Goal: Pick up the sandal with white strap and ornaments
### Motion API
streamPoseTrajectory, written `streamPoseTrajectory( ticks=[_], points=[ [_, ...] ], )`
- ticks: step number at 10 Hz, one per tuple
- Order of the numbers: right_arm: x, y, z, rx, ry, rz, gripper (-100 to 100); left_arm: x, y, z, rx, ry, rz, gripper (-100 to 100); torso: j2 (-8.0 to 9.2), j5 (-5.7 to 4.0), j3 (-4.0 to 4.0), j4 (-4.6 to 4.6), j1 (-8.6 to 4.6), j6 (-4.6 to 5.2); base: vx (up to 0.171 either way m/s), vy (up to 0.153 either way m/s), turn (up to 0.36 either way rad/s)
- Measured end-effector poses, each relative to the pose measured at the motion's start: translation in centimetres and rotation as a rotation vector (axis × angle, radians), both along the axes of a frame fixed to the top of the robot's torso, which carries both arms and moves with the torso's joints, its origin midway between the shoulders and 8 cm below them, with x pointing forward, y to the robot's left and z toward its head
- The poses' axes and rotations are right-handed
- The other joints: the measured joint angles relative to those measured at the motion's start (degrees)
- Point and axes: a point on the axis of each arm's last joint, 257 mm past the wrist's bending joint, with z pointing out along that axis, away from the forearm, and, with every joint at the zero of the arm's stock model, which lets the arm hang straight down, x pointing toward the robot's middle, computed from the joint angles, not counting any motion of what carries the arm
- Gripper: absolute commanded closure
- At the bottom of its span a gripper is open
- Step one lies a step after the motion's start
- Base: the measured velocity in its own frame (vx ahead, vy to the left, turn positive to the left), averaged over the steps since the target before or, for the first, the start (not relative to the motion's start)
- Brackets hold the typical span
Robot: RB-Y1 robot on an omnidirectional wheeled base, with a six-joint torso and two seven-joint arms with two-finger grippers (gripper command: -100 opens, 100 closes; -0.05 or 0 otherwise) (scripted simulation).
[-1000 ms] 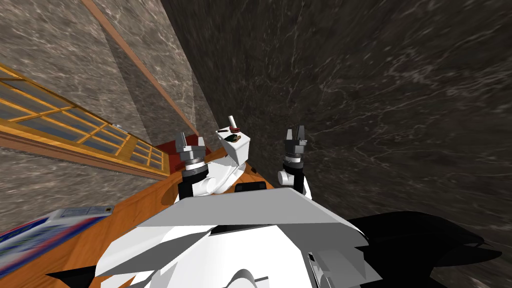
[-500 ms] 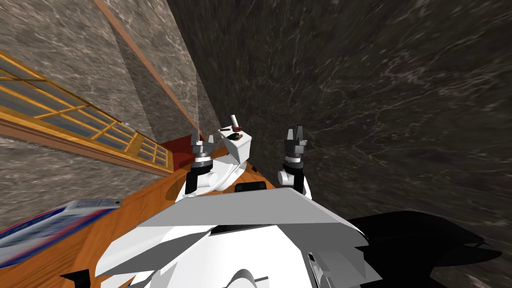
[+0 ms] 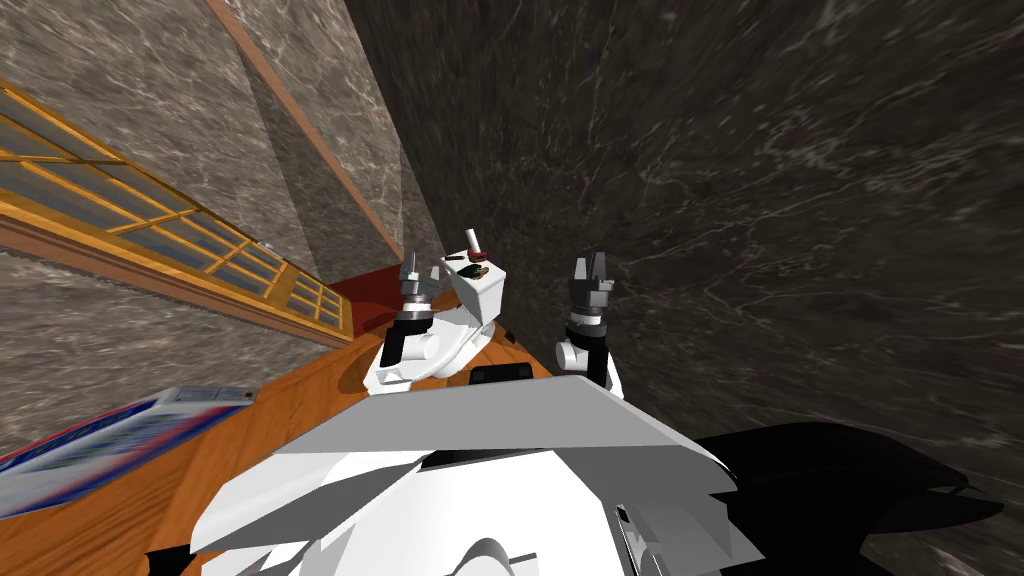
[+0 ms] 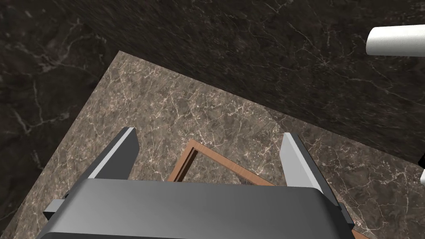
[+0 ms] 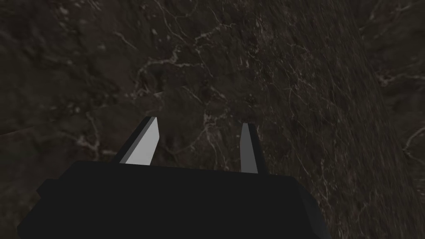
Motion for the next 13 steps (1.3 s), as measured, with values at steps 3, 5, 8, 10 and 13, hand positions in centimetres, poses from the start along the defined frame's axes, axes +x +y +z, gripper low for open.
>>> streamPoseTrajectory(
  ticks=[3,5,8,10,13],
  points=[
    [0.0,0.0,0.0,0.000,0.000,0.000,0,2.6,-1.5,-0.8,-0.029,0.043,-0.058,-100,0.00,0.00,0.00,0.00,-0.01,0.00,-0.046,0.012,0.040],
    [0.0,0.0,0.0,0.000,0.000,0.000,0,4.3,-2.6,-1.1,-0.050,0.076,-0.099,-100,-0.01,0.00,0.00,0.00,-0.01,0.00,-0.043,0.009,0.042],
    [0.0,0.0,0.0,0.000,0.000,0.000,0,6.6,-3.7,-1.1,-0.077,0.118,-0.147,-100,-0.05,-0.01,-0.02,0.00,-0.03,0.00,-0.034,0.010,0.026],
    [0.0,0.0,0.0,0.000,0.000,0.000,0,8.5,-5.0,-1.4,-0.096,0.156,-0.183,-100,-0.04,0.00,-0.02,-0.01,-0.01,0.00,-0.040,0.020,0.040],
    [0.0,0.0,0.0,0.000,0.000,0.000,0,11.1,-6.9,-1.9,-0.133,0.227,-0.243,-100,0.00,0.01,0.00,0.00,0.02,-0.01,-0.039,0.017,0.032]
  ],
)
